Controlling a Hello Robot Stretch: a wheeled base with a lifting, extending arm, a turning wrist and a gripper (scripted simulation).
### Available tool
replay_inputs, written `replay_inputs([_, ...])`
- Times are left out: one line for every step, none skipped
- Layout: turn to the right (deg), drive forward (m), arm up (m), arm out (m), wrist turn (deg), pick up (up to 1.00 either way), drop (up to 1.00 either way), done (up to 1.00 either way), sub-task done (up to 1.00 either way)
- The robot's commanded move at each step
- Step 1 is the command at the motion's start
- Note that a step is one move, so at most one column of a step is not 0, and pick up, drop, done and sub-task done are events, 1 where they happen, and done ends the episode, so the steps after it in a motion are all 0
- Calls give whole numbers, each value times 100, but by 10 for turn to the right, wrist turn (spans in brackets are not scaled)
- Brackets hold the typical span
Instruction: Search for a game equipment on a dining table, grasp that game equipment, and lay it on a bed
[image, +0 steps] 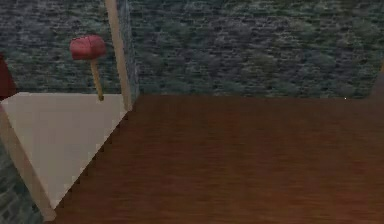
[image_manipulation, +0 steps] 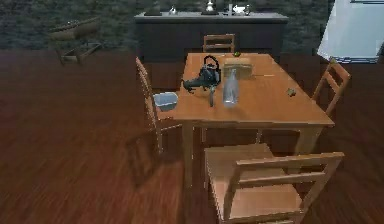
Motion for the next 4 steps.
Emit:
replay_inputs([450,0,0,0,0,0,0,0,0])
replay_inputs([60,0,0,0,0,0,0,0,0])
replay_inputs([0,100,0,0,0,0,0,0,0])
replay_inputs([0,100,0,0,0,0,0,0,0])
